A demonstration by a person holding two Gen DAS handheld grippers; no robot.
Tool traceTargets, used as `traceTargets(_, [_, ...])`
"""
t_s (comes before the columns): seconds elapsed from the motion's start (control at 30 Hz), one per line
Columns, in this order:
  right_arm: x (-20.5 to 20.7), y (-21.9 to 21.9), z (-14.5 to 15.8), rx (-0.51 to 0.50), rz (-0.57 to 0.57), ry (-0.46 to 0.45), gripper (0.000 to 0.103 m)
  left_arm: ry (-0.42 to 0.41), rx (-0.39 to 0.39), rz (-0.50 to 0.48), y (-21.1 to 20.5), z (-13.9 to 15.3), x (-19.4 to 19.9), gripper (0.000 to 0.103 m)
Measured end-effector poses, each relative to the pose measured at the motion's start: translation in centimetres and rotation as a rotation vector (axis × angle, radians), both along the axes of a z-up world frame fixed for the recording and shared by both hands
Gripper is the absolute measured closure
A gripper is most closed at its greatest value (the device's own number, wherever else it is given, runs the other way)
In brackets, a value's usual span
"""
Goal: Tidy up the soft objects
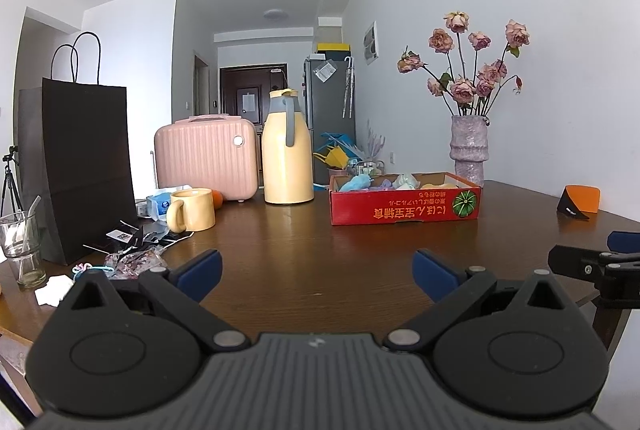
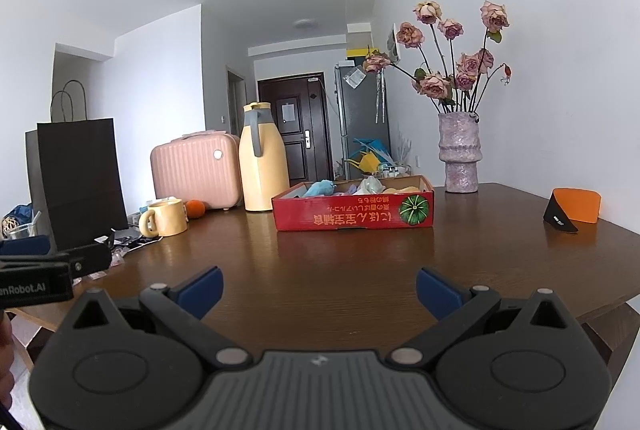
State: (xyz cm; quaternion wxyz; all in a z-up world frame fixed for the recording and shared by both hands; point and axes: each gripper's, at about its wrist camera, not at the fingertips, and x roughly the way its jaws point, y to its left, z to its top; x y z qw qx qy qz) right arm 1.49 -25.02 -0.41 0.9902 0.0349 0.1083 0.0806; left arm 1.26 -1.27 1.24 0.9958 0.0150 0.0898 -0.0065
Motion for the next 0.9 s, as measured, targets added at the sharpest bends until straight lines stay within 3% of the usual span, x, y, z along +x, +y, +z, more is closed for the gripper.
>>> traceTargets(0.9, [-0.26,-0.31,0.02,0.020,-0.008,-0.010,0.000,0.000,0.004,0.001,0.12,0.07,-0.10,0.000])
